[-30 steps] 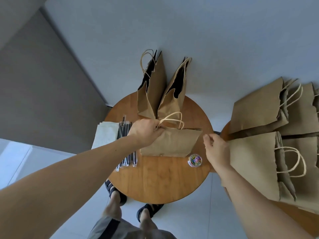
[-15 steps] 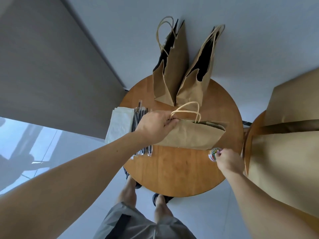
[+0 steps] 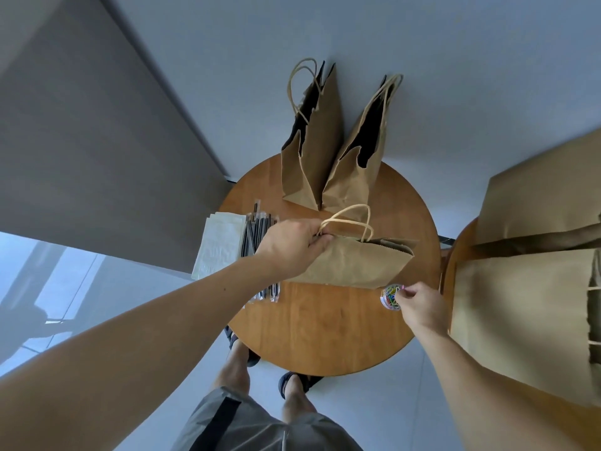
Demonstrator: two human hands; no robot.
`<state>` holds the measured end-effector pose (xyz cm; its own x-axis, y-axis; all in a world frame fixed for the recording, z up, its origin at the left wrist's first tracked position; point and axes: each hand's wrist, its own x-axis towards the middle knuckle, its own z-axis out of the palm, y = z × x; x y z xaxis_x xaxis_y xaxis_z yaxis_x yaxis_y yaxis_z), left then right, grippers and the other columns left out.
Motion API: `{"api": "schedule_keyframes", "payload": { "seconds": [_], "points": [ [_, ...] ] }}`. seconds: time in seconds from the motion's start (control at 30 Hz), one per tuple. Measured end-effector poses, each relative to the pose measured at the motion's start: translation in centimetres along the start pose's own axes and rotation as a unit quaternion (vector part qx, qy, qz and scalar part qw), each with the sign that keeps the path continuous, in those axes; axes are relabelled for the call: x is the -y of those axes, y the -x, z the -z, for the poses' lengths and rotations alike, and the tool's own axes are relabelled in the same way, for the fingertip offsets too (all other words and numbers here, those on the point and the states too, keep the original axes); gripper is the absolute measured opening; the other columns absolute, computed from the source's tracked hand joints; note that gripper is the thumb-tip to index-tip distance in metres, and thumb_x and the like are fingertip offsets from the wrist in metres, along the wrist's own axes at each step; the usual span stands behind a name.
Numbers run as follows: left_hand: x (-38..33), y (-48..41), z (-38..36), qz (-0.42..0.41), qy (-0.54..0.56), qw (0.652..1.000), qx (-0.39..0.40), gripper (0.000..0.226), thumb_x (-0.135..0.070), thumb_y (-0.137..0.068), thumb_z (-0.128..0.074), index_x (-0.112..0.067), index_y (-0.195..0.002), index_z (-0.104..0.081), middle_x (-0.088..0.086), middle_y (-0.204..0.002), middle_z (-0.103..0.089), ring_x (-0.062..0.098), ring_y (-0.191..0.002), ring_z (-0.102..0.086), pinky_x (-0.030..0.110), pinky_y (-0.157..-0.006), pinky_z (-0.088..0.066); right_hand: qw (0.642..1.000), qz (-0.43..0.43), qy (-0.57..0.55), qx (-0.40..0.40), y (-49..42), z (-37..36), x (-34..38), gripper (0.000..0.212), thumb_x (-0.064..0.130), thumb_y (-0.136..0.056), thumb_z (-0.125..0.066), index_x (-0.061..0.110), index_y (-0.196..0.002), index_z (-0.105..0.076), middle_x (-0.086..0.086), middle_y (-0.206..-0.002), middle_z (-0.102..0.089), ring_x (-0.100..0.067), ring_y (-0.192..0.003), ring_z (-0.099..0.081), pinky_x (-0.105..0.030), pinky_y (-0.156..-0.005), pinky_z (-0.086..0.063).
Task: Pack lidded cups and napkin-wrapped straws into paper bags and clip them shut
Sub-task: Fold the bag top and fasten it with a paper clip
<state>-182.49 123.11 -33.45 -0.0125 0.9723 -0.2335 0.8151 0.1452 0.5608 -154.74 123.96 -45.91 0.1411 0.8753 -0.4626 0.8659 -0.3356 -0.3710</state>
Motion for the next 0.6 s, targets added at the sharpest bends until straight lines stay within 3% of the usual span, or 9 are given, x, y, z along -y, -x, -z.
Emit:
{"api": "schedule_keyframes", "payload": {
  "seconds": [0.07, 0.13, 0.23, 0.33, 0.43, 0.5, 0.6],
  "points": [
    [-0.5, 0.1, 0.2, 0.009, -0.001, 1.000, 0.011, 0.021, -0.035, -0.099, -0.050, -0.024, -0.101, -0.067, -0.011, -0.058, -0.048, 0.008, -0.060, -0.051, 0.028, -0.058, -0.042, 0.995, 0.013, -0.103, -0.004, 1.1, 0.9, 0.9, 0.010, 0.016, -0.088, -0.069, 0.013, -0.080, -0.064, 0.003, -0.077, -0.067, -0.023, -0.082, -0.067, -0.031, -0.063, -0.054],
    [-0.9, 0.1, 0.4, 0.021, 0.002, 1.000, 0.017, 0.022, -0.035, -0.099, -0.050, -0.023, -0.100, -0.067, -0.011, -0.059, -0.047, 0.015, -0.065, -0.053, 0.032, -0.061, -0.042, 0.982, 0.044, -0.181, -0.012, 2.6, 2.0, 2.1, 0.020, 0.011, -0.086, -0.071, 0.017, -0.070, -0.061, 0.014, -0.064, -0.062, -0.008, -0.074, -0.067, -0.016, -0.054, -0.046],
    [-1.4, 0.0, 0.8, 0.033, 0.002, 0.999, 0.027, 0.022, -0.035, -0.098, -0.051, -0.023, -0.102, -0.068, -0.011, -0.063, -0.048, 0.018, -0.070, -0.054, 0.031, -0.061, -0.038, 0.968, 0.116, -0.223, -0.009, 4.8, 3.8, 3.9, 0.017, 0.021, -0.083, -0.078, 0.026, -0.071, -0.065, 0.017, -0.066, -0.066, 0.007, -0.072, -0.063, -0.008, -0.056, -0.045],
    [-1.8, 0.1, 1.1, 0.045, -0.012, 0.998, 0.038, 0.022, -0.037, -0.098, -0.050, -0.024, -0.099, -0.067, -0.008, -0.071, -0.056, 0.020, -0.077, -0.059, 0.032, -0.065, -0.042, 0.952, 0.173, -0.254, 0.003, 6.4, 5.3, 5.6, 0.015, 0.031, -0.079, -0.080, 0.034, -0.083, -0.066, 0.023, -0.080, -0.069, 0.002, -0.077, -0.066, -0.016, -0.061, -0.050],
    [-1.9, 0.2, 1.2, 0.049, -0.011, 0.998, 0.044, 0.020, -0.037, -0.097, -0.051, -0.025, -0.093, -0.066, -0.007, -0.075, -0.059, 0.020, -0.079, -0.060, 0.031, -0.066, -0.042, 0.920, 0.237, -0.311, 0.037, 7.5, 6.4, 8.5, 0.032, 0.029, -0.081, -0.079, 0.047, -0.103, -0.066, 0.015, -0.087, -0.072, -0.004, -0.082, -0.068, -0.017, -0.068, -0.055],
    [-1.7, 0.2, 1.1, 0.047, -0.011, 0.998, 0.040, 0.015, -0.036, -0.096, -0.052, -0.027, -0.089, -0.061, -0.009, -0.074, -0.058, 0.019, -0.078, -0.059, 0.030, -0.064, -0.040, 0.906, 0.289, -0.309, 0.017, 7.7, 6.6, 10.5, 0.032, 0.023, -0.083, -0.077, 0.051, -0.097, -0.069, 0.019, -0.087, -0.072, -0.004, -0.083, -0.069, -0.015, -0.070, -0.053],
    [-1.4, 0.3, 0.8, 0.034, -0.018, 0.999, 0.027, 0.007, -0.035, -0.096, -0.053, -0.029, -0.093, -0.056, -0.009, -0.078, -0.059, 0.020, -0.079, -0.057, 0.030, -0.065, -0.036, 0.900, 0.335, -0.275, -0.040, 7.3, 6.4, 12.8, 0.024, 0.017, -0.084, -0.076, 0.039, -0.092, -0.072, 0.021, -0.083, -0.071, -0.001, -0.080, -0.068, -0.011, -0.069, -0.051]
  ]
}}
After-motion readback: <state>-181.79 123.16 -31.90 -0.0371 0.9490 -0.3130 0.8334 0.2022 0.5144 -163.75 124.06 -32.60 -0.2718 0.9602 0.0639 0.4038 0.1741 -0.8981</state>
